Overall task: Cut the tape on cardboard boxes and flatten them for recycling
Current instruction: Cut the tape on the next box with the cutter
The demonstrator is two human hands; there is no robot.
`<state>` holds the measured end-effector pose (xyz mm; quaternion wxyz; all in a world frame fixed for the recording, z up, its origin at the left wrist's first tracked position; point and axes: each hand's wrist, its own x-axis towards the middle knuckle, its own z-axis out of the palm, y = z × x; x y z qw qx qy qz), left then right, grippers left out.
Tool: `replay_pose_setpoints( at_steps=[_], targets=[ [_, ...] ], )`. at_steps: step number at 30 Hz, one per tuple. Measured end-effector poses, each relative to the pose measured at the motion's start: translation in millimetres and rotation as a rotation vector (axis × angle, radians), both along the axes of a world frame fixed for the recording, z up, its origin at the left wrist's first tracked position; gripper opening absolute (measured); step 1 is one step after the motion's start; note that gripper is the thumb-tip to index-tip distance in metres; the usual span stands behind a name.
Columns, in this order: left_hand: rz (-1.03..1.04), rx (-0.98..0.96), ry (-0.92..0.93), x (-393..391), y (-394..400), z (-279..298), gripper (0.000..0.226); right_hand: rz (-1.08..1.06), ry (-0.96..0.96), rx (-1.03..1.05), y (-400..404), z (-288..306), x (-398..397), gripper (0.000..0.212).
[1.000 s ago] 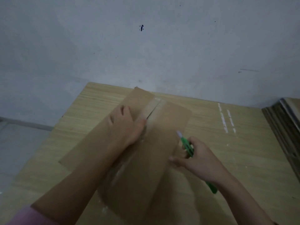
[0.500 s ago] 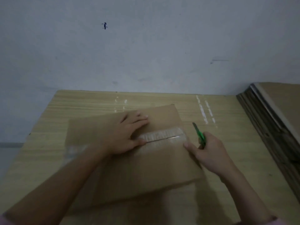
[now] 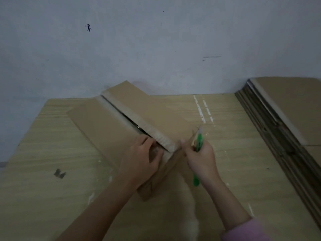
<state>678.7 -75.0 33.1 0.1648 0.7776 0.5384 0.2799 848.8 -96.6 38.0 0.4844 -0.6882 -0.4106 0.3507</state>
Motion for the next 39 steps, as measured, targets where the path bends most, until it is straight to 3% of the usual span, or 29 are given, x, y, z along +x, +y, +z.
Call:
replay_pose_setpoints(
  at_steps=[3,9,12,15,18,22,30,36,39],
  targets=[
    [-0.024,-0.038,0.061,-3.8,-0.5,-0.4,0.051,0.069,-0.075,-0.061,11.6,-2.9,3.3,0.017],
    [-0.177,-0.044,0.193,-10.4,0.3,10.7,0.073,0.128,-0.145,-0.107,8.2,-0.6,1.7,0.021],
    [-0.174,-0.122,0.166,-8.4,2.0,12.0,0.057,0.187,-0.196,-0.096,-11.0,0.9,6.8,0.019],
    [-0.161,-0.142,0.114,-7.5,0.5,14.7,0.05,0.191,-0.293,0.081,-40.2,-2.9,9.3,0.014],
    [-0.159,-0.152,0.039,-9.2,0.4,15.6,0.049,0.189,-0.456,0.25,-55.7,-6.7,5.6,0.01],
    [-0.148,-0.134,0.018,-9.4,-0.3,15.4,0.045,0.142,-0.743,0.349,-55.3,-11.4,-0.2,0.022],
    [-0.161,-0.093,0.037,-10.8,1.6,10.6,0.058,0.026,-1.03,0.271,-53.7,-1.7,-19.7,0.028],
    [-0.175,-0.065,0.06,-11.0,2.7,8.5,0.044,0.043,-1.029,0.192,-41.3,5.6,-28.0,0.018],
    [-0.168,-0.068,0.072,-9.5,3.5,7.8,0.047,0.044,-1.02,0.166,-36.8,8.2,-27.7,0.024]
  ],
)
